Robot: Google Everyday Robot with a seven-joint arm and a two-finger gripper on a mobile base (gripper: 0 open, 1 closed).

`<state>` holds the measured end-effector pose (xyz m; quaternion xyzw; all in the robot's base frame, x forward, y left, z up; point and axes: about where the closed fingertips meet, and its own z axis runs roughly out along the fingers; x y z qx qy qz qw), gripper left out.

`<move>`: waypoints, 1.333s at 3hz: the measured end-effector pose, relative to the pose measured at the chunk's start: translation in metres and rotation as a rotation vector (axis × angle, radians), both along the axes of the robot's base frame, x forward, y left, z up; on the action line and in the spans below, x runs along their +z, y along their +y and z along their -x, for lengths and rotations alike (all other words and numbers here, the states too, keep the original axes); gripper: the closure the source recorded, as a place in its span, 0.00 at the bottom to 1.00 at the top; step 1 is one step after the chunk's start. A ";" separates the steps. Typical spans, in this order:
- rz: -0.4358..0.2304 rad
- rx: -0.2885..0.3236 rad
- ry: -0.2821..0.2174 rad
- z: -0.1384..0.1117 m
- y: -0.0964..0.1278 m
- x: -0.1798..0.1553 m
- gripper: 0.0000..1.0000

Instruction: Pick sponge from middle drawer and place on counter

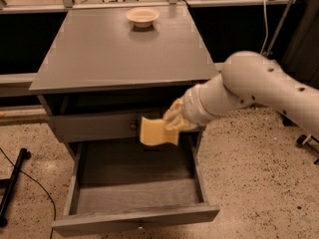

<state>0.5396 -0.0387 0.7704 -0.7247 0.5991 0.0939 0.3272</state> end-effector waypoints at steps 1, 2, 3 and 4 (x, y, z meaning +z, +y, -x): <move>0.014 0.035 -0.103 -0.004 0.011 0.058 1.00; 0.046 0.070 -0.201 -0.020 0.027 0.111 1.00; 0.084 0.099 -0.295 -0.042 0.047 0.165 1.00; 0.112 0.115 -0.372 -0.065 0.064 0.204 1.00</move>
Offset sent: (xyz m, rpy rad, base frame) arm 0.0470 0.0513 0.1864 -0.0874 -0.3411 0.1202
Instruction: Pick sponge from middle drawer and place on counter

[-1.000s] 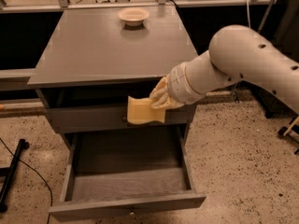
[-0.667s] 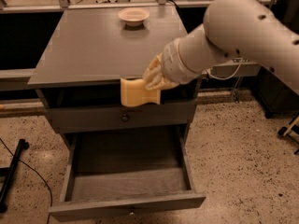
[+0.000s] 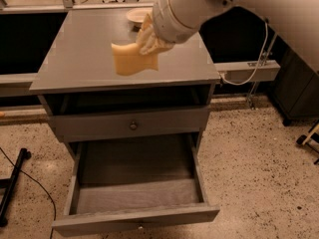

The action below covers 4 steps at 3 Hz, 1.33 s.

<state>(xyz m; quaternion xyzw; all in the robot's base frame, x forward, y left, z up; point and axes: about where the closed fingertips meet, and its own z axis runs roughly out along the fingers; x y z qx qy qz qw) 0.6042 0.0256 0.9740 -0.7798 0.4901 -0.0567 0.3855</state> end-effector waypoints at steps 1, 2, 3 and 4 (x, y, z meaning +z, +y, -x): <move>0.017 0.014 -0.055 -0.015 0.013 0.027 1.00; 0.017 0.014 -0.055 -0.015 0.014 0.027 1.00; 0.019 0.033 -0.057 -0.033 0.013 0.030 1.00; 0.007 0.043 -0.091 -0.076 -0.005 0.030 1.00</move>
Offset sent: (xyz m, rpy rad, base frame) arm 0.0139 0.0105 0.0233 -0.0163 -0.0471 0.0099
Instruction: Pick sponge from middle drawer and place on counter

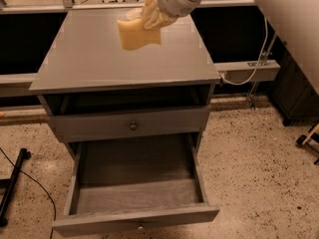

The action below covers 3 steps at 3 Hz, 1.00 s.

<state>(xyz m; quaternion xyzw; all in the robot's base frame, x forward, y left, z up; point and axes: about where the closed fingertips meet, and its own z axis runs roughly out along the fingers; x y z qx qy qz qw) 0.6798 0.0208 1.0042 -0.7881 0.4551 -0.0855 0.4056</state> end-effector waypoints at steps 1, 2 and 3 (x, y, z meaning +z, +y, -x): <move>-0.017 0.006 -0.031 -0.035 -0.014 -0.009 0.85; -0.009 -0.002 -0.049 -0.072 -0.025 -0.035 0.54; 0.009 -0.012 -0.044 -0.088 -0.030 -0.054 0.31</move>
Offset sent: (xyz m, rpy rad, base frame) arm 0.1000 -0.0395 -0.0447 0.0115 -0.0808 -0.0138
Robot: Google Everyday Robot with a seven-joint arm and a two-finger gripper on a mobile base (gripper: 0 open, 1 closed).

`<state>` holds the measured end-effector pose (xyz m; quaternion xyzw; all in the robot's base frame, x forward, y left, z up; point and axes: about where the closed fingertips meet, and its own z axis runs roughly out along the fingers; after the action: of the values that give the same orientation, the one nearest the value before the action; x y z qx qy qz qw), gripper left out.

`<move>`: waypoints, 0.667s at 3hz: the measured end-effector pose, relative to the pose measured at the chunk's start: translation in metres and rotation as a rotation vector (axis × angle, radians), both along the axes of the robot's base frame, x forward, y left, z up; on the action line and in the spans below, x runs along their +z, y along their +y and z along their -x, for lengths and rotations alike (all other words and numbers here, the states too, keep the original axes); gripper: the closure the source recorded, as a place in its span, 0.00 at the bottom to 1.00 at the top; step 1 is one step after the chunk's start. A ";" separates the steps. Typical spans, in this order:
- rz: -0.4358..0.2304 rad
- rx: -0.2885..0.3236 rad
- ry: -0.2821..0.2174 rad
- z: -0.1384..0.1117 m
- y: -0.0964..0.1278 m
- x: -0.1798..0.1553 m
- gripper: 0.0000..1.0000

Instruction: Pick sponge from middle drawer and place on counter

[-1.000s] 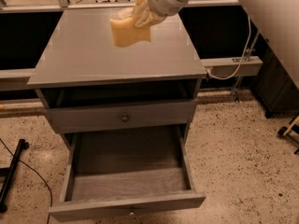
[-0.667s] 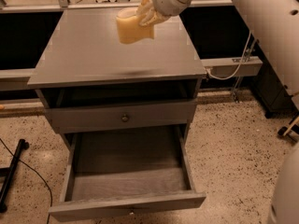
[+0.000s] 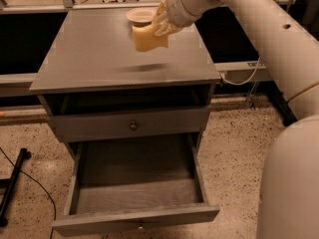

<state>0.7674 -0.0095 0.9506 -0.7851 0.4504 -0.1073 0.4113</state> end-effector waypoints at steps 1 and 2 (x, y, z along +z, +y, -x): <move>0.026 -0.020 0.023 -0.006 -0.003 -0.019 0.01; 0.023 -0.043 0.043 -0.003 -0.001 -0.017 0.00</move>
Offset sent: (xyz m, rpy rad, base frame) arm 0.0061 -0.0052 -0.0163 -0.0486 0.0517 -0.0656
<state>0.7709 -0.0101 0.9337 -0.7819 0.4748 -0.1045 0.3902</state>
